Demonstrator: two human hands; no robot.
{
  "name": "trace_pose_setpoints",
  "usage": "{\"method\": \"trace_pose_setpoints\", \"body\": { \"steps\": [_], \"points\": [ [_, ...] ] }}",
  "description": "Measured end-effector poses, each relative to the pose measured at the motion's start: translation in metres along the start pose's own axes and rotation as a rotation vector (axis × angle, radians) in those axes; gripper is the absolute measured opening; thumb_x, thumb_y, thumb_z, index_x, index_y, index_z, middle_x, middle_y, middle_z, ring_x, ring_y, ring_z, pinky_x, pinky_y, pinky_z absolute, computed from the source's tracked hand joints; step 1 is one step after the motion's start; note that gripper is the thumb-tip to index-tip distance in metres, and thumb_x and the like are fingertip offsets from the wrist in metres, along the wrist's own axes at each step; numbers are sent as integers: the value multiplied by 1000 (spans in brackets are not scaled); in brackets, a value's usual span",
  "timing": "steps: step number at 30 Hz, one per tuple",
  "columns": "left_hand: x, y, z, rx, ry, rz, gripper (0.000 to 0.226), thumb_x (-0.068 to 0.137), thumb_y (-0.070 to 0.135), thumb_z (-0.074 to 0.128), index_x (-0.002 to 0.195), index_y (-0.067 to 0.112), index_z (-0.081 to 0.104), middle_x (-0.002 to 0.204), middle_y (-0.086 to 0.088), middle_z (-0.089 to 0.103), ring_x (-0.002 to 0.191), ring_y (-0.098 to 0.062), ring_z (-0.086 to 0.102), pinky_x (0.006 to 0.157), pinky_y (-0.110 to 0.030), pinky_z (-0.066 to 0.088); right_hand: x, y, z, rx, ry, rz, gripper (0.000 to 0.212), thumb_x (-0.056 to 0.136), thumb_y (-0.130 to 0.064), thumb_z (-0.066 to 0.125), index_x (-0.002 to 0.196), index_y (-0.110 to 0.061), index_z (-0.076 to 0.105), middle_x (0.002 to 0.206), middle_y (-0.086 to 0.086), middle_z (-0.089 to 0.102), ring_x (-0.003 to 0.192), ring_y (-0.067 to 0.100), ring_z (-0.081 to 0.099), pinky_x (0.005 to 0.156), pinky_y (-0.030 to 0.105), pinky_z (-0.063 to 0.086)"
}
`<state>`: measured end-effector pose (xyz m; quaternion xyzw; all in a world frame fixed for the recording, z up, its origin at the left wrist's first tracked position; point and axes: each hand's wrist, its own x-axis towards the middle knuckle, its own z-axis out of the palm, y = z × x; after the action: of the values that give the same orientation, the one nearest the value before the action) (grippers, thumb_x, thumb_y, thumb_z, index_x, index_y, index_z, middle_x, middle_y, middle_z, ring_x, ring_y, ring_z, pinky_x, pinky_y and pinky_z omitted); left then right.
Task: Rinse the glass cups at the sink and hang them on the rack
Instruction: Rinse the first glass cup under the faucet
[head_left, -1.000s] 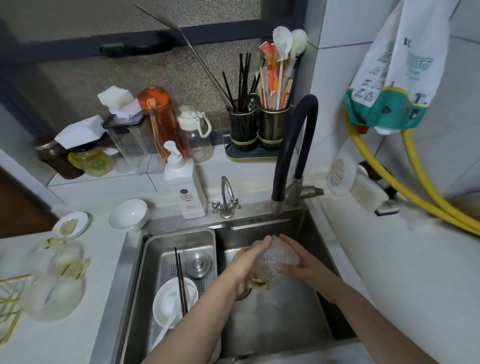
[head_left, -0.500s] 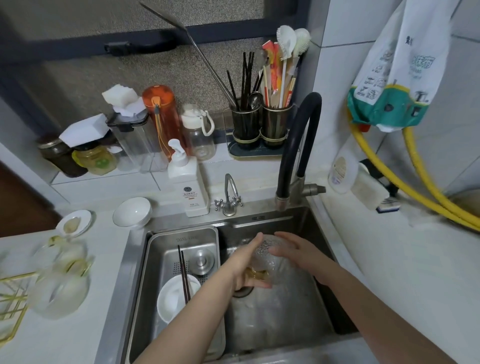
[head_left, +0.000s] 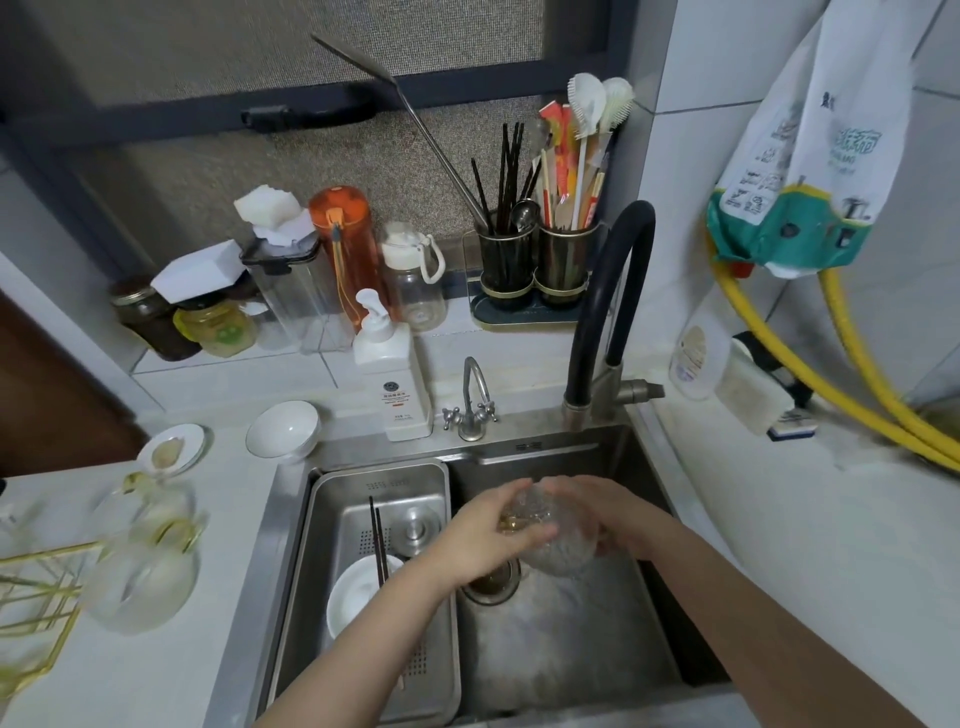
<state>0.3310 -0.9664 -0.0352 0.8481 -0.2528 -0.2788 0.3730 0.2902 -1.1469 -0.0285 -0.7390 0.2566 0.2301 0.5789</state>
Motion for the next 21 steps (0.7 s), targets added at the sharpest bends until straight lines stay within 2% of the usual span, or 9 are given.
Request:
{"method": "trace_pose_setpoints", "body": {
  "steps": [3,6,9,10,13,15,17,19,21],
  "points": [
    [-2,-5,-2,237,-4,127,96,69,51,80,149,22,33,153,3,35,140,-10,30,116,-21,21,-1,-2,0,-45,-11,24,57,81,-62,58,116,-17,62,113,11,66,93,24,65,68,30,50],
    [-4,-7,-2,158,17,173,98,67,45,84,149,33,30,144,12,45,130,1,40,105,-5,26,-6,-3,0,-101,-32,38,62,83,-67,50,117,-17,61,113,13,67,100,30,66,74,34,52],
    [-6,-5,-1,114,62,163,86,70,40,84,144,36,39,130,20,50,117,10,44,90,8,25,-11,1,-6,-115,-130,-98,68,77,-75,47,118,-22,62,116,10,67,102,27,67,84,37,55],
    [-6,-6,-2,68,76,139,85,70,38,84,143,34,41,131,18,52,117,8,46,91,6,26,-15,3,-8,-106,-163,-165,64,76,-73,48,118,-26,61,117,8,66,105,26,67,86,38,55],
    [-8,-10,-2,-140,118,67,82,69,29,86,141,30,45,128,15,57,117,2,54,102,-11,37,-23,12,-16,-48,-208,-292,57,75,-61,63,126,-39,49,126,-6,59,114,13,61,91,34,54],
    [-10,-14,-1,-245,146,39,77,71,24,84,137,30,46,125,18,57,116,7,53,103,-14,41,-27,15,-21,-36,-251,-366,72,70,-52,73,134,-41,41,133,-13,53,121,4,54,99,30,49],
    [-12,-18,0,-338,170,22,71,72,26,83,134,33,48,130,12,57,121,2,53,101,-14,44,-27,20,-22,-49,-265,-409,93,69,-41,81,145,-37,28,143,-14,42,129,3,45,107,30,43],
    [-14,-19,2,-393,180,11,72,72,29,84,135,31,50,135,5,57,124,-4,54,101,-18,46,-27,22,-22,-45,-249,-416,106,68,-27,83,149,-33,15,144,-15,36,128,-1,43,100,20,45],
    [-17,-16,2,-404,183,7,72,74,24,83,137,27,49,135,5,57,123,-1,54,99,-15,45,-26,23,-20,-55,-239,-436,109,67,-20,83,149,-31,13,143,-14,35,124,-3,45,94,14,47]
  ]
}}
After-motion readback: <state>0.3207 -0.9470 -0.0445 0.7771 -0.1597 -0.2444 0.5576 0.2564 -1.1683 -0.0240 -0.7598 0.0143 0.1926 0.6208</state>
